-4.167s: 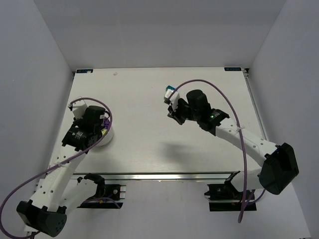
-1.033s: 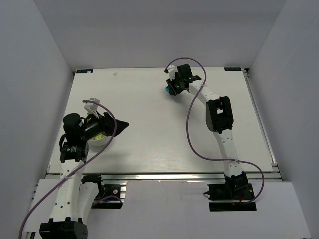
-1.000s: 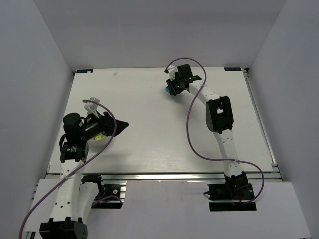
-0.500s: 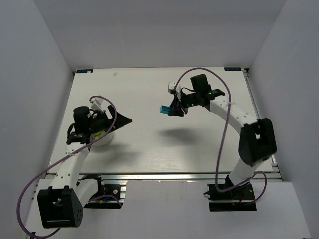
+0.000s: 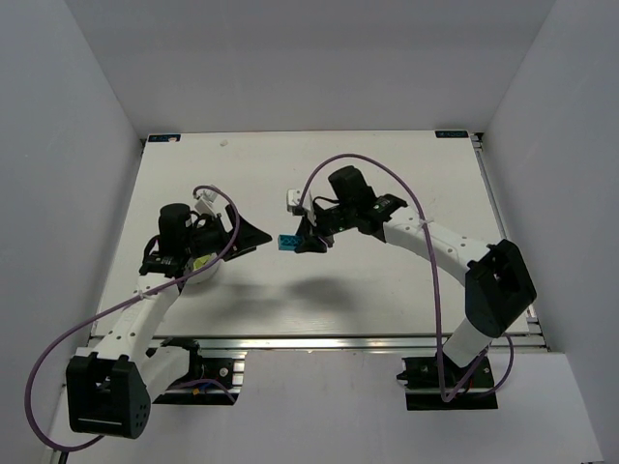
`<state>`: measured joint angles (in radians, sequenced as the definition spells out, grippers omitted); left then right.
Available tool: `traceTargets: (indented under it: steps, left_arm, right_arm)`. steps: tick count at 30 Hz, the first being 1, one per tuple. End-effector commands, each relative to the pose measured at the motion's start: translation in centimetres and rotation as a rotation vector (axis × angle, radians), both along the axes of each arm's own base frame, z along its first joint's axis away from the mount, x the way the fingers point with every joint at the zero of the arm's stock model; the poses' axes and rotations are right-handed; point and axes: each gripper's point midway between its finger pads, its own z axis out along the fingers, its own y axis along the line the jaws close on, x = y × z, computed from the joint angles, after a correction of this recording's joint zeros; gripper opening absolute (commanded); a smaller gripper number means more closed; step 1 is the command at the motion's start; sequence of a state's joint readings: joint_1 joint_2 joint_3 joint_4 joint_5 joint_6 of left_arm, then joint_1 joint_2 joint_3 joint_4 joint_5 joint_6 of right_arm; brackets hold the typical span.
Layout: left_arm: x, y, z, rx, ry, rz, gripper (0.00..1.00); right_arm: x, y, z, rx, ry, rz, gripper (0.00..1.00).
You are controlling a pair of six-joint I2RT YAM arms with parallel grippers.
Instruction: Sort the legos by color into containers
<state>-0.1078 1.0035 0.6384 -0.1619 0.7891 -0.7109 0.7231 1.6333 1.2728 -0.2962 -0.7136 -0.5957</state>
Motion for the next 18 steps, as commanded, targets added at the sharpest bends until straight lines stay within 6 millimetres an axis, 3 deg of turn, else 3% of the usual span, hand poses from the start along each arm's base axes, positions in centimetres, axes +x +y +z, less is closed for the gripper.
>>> traceTargets:
  steps: [1, 10, 13, 14, 16, 18]
  left_arm:
    - [0.2, -0.5, 1.9, -0.017, -0.048, -0.005, 0.98]
    - [0.0, -1.2, 0.6, -0.008, 0.010, -0.014, 0.85]
    - [-0.1, -1.4, 0.7, -0.009, 0.009, -0.021, 0.69]
    - [-0.1, -1.4, 0.7, -0.010, 0.010, -0.022, 0.57]
    - [-0.1, -1.4, 0.7, -0.008, 0.012, -0.023, 0.46]
    - [0.0, -1.4, 0.9, -0.006, 0.011, -0.021, 0.27]
  right_arm:
    - [0.4, 1.8, 2.4, 0.048, -0.058, -0.026, 0.00]
    - [-1.0, 5.3, 3.7, 0.060, -0.070, 0.007, 0.00]
    - [-1.1, 5.7, 3.6, 0.058, -0.068, 0.005, 0.00]
    - [-1.3, 5.9, 3.8, 0.060, -0.069, 0.007, 0.00]
    - [-1.4, 6.0, 3.5, 0.055, -0.065, 0.007, 0.00]
    - [-1.4, 6.0, 3.4, 0.052, -0.066, 0.001, 0.00]
